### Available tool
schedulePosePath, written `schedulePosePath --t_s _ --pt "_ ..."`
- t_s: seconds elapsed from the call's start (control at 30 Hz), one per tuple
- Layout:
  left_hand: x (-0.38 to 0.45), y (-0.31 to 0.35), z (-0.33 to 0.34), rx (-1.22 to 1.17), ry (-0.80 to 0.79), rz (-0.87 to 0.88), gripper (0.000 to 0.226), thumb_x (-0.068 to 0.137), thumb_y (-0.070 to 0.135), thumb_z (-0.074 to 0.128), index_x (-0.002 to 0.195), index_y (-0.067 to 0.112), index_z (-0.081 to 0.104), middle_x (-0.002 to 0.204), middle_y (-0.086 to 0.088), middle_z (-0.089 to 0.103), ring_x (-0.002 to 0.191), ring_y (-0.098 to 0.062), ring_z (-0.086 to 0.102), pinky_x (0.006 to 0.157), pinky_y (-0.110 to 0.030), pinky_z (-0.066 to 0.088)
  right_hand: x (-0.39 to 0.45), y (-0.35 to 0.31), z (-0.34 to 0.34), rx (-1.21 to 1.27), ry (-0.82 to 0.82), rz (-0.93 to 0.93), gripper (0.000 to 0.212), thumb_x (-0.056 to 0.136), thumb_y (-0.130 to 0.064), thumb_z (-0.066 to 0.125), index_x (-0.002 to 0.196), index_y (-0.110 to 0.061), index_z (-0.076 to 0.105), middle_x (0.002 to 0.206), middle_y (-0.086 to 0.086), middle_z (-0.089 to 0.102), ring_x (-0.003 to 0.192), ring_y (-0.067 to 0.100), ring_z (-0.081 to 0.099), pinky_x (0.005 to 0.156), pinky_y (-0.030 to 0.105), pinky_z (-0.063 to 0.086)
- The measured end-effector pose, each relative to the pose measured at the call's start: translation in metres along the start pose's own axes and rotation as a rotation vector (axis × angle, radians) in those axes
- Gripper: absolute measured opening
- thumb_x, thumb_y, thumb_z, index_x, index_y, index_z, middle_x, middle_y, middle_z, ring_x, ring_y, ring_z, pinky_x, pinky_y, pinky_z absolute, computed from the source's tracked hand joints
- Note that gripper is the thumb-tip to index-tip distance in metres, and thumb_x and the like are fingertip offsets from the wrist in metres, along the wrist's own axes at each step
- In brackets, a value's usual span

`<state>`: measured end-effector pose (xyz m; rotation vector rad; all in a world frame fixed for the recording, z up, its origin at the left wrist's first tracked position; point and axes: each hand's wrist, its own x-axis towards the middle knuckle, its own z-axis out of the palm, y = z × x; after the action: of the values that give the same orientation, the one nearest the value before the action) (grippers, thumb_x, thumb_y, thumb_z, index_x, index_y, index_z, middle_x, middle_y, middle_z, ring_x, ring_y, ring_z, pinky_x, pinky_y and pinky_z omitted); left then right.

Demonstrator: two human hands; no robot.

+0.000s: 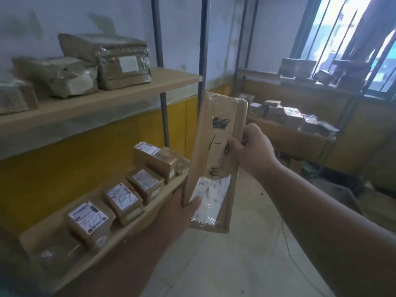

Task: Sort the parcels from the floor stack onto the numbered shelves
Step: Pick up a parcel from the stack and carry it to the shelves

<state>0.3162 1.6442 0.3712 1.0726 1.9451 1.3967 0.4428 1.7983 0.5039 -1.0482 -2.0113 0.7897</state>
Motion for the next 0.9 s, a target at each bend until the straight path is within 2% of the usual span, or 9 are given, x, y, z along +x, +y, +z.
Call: schedulePosePath --t_s 0.07,0.17,0.27,0.33,0.5,0.57,0.67,0.77,0.9 --pt "0.035 0.008 0.008 0.100 -0.005 0.014 0.055 0.088 0.063 0.058 0.136 0.036 0.054 0.123 0.014 0.069 0.109 -0.012 0.067 0.093 -0.044 0.058 0.031 0.006 -0.004 0.013 0.015 -0.007 0.014 0.094 -0.027 0.065 0.093 -0.026 0.051 0.092 -0.008 0.062 0.080 0.008 0.064 0.058 0.021 0.053" --pt "0.074 0.032 0.021 0.199 -0.019 0.020 0.050 0.094 0.055 0.056 0.139 0.032 0.054 0.125 0.011 0.068 0.109 -0.014 0.068 0.090 -0.042 0.059 0.076 0.014 -0.015 -0.077 0.035 -0.070 0.014 0.093 -0.026 0.065 0.089 -0.023 0.051 0.087 -0.007 0.060 0.075 0.008 0.059 0.055 0.018 0.045" --pt "0.107 0.052 0.032 0.241 0.001 0.038 0.026 0.097 0.045 0.059 0.120 0.035 0.065 0.112 0.018 0.071 0.102 -0.007 0.068 0.091 -0.038 0.057 0.118 0.021 -0.025 -0.109 0.033 -0.134 0.018 0.093 -0.024 0.063 0.083 -0.022 0.048 0.083 -0.006 0.058 0.072 0.010 0.056 0.052 0.020 0.040" --pt "0.126 0.061 0.039 0.262 0.092 0.049 0.003 0.094 0.043 0.065 0.095 0.042 0.067 0.094 0.020 0.071 0.089 -0.001 0.067 0.084 -0.035 0.058 0.143 0.024 -0.026 -0.107 0.023 -0.193 0.020 0.092 -0.024 0.062 0.080 -0.020 0.046 0.081 -0.003 0.056 0.071 0.015 0.055 0.054 0.026 0.043" --pt "0.168 0.079 0.063 0.356 0.372 0.012 0.023 0.087 0.052 0.070 0.085 0.028 0.071 0.083 0.014 0.071 0.075 -0.001 0.065 0.068 -0.030 0.057 0.209 0.033 -0.028 -0.045 -0.082 -0.313 0.012 0.093 -0.026 0.060 0.089 -0.019 0.053 0.086 -0.003 0.060 0.076 0.014 0.059 0.060 0.029 0.051" --pt "0.177 0.094 0.072 0.356 0.530 -0.003 0.028 0.086 0.048 0.073 0.069 0.029 0.060 0.068 0.013 0.061 0.063 0.001 0.057 0.055 -0.012 0.042 0.238 0.033 -0.030 -0.012 -0.126 -0.376 0.013 0.094 -0.027 0.061 0.089 -0.020 0.052 0.086 -0.003 0.061 0.076 0.015 0.060 0.060 0.029 0.052" --pt "0.188 0.121 0.086 0.395 0.734 0.037 0.045 0.086 0.037 0.076 0.060 0.030 0.039 0.062 0.011 0.044 0.057 -0.001 0.044 0.049 -0.016 0.030 0.280 0.027 -0.032 0.057 -0.212 -0.466 0.013 0.096 -0.031 0.060 0.094 -0.022 0.051 0.089 -0.002 0.062 0.078 0.015 0.062 0.062 0.033 0.056" --pt "0.197 0.154 0.087 0.427 0.836 0.021 0.037 0.088 0.033 0.074 0.065 0.030 0.045 0.070 0.010 0.050 0.062 -0.003 0.047 0.050 -0.015 0.033 0.315 0.009 -0.029 0.127 -0.256 -0.581 0.020 0.093 -0.035 0.063 0.102 -0.023 0.050 0.097 -0.001 0.059 0.083 0.016 0.061 0.071 0.042 0.059" --pt "0.204 0.197 0.069 0.461 0.910 -0.037 0.021 0.090 0.039 0.071 0.076 0.028 0.059 0.072 0.006 0.063 0.060 -0.005 0.059 0.051 -0.016 0.040 0.349 -0.028 -0.020 0.247 -0.300 -0.726 0.026 0.089 -0.034 0.068 0.104 -0.027 0.048 0.104 -0.006 0.054 0.085 0.004 0.055 0.071 0.028 0.052"
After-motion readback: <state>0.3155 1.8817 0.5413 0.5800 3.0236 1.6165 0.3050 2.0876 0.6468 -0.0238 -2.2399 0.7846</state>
